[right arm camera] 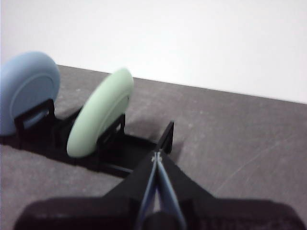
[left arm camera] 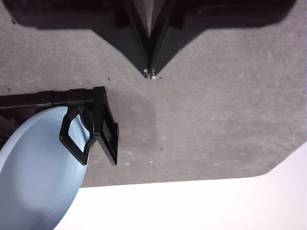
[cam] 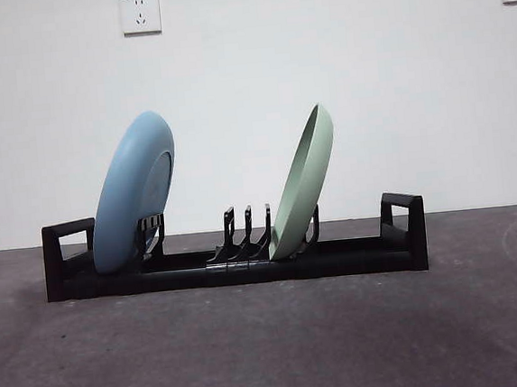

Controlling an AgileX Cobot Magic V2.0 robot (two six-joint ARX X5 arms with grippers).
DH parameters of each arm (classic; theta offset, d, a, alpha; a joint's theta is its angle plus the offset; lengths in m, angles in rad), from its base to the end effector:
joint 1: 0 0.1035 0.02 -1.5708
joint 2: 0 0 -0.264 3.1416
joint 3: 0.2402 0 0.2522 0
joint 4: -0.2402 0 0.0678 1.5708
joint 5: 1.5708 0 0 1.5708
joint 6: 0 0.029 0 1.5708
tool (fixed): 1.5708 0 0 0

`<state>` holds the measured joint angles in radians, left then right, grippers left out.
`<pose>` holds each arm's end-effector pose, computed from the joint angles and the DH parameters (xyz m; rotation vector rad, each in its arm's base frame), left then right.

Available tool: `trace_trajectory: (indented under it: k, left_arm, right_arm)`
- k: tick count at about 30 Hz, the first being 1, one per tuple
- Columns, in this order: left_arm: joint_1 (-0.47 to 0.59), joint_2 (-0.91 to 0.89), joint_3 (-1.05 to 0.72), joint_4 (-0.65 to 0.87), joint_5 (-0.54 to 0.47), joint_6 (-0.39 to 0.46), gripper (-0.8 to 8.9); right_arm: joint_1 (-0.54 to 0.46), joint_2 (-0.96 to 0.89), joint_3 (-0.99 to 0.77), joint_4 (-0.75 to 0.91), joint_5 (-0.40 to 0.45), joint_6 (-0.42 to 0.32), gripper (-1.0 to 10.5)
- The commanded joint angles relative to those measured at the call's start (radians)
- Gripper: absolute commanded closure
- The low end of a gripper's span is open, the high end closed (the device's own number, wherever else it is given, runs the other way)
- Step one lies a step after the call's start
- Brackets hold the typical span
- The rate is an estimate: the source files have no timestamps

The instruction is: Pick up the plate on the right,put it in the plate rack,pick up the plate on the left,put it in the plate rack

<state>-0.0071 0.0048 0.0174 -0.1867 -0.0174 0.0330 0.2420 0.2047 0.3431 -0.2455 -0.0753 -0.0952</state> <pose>0.0955 -0.0002 0.1511 0.0351 0.1742 0.0074 0.0888 0.0242 0.2400 -0.1033 0.0920 0.3219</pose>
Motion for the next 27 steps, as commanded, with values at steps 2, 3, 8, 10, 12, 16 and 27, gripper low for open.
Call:
trace_trajectory:
  k: [2,3,8,10,12,16,27]
  left_arm:
    - [0.003,-0.003,-0.014,-0.001,-0.001,-0.006,8.17]
    - [0.003,-0.003,-0.014,-0.001,-0.001,-0.006,8.17]
    - [0.003,-0.003,-0.014,-0.001,-0.001,-0.006,8.17]
    - [0.003,-0.003,-0.014,-0.001,-0.001,-0.006,8.17]
    - [0.003,-0.003,-0.014,-0.001,-0.001,-0.006,8.17]
    - [0.003,-0.003,-0.014,-0.001,-0.001,-0.006,8.17]
    - [0.003,-0.003,-0.014,0.000,-0.002,-0.006,8.17]
  right_arm:
    - [-0.014,-0.056,-0.119,0.064,0.004,0.043,9.4]
    - [-0.027,-0.069,-0.146,0.069,0.004,0.059,9.4]
    - [-0.098,-0.114,-0.237,0.069,0.003,0.129,9.4]
    - [-0.117,-0.135,-0.257,0.070,0.001,0.132,9.4]
    - [-0.126,-0.160,-0.278,0.070,0.000,0.132,9.4]
    - [-0.130,-0.205,-0.318,0.072,0.004,0.131,9.4]
    - [-0.130,-0.203,-0.337,0.065,0.002,0.173,9.4]
